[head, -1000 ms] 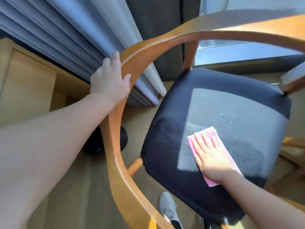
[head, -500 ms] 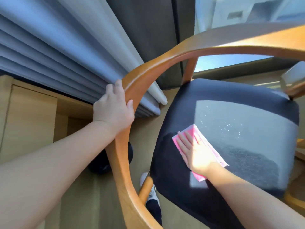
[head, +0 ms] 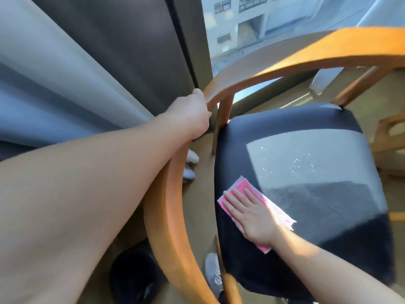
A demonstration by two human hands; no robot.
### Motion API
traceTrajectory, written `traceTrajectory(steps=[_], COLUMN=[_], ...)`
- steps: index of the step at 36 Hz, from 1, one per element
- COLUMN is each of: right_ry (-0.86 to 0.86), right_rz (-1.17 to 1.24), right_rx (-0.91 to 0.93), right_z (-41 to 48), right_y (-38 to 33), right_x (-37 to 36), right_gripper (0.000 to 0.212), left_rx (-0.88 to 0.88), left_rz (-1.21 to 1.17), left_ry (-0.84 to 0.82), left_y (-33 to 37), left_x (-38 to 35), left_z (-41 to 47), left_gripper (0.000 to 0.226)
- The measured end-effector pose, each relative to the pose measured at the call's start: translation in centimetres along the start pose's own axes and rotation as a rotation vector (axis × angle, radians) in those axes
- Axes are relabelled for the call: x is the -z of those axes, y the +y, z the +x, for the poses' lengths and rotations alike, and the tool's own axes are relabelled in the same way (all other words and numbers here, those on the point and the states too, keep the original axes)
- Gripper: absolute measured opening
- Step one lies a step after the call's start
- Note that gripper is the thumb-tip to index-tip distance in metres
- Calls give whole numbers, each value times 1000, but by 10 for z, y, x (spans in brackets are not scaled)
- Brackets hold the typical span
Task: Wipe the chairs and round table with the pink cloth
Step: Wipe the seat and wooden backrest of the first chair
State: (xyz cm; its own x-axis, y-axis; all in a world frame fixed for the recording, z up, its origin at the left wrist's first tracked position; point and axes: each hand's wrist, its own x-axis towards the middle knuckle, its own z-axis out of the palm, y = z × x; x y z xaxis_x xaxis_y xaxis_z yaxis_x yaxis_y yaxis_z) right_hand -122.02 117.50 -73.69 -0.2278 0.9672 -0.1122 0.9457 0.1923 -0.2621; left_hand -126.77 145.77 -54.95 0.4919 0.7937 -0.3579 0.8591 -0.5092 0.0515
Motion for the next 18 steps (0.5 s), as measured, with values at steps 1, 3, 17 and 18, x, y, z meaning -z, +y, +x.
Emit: traceTrajectory(steps=[1,3,17,18], right_ry=[-10,4,49,52], right_rz=[-18,-45,49,58], right_rx=[8,23,8,-15], right_z=[1,3,36,48], right_y=[0,0,13,18], right_x=[0,-3,2,6], right_gripper=[51,50,48,49], left_rx=[-13,-65,-188,-188], left_rz=[-25,-67,-187,-185], left_ry=[2,29,80,83], left_y=[4,10,16,16], left_x=[1,2,5,5], left_z=[7,18,38,38], left_gripper=[31,33,42,42])
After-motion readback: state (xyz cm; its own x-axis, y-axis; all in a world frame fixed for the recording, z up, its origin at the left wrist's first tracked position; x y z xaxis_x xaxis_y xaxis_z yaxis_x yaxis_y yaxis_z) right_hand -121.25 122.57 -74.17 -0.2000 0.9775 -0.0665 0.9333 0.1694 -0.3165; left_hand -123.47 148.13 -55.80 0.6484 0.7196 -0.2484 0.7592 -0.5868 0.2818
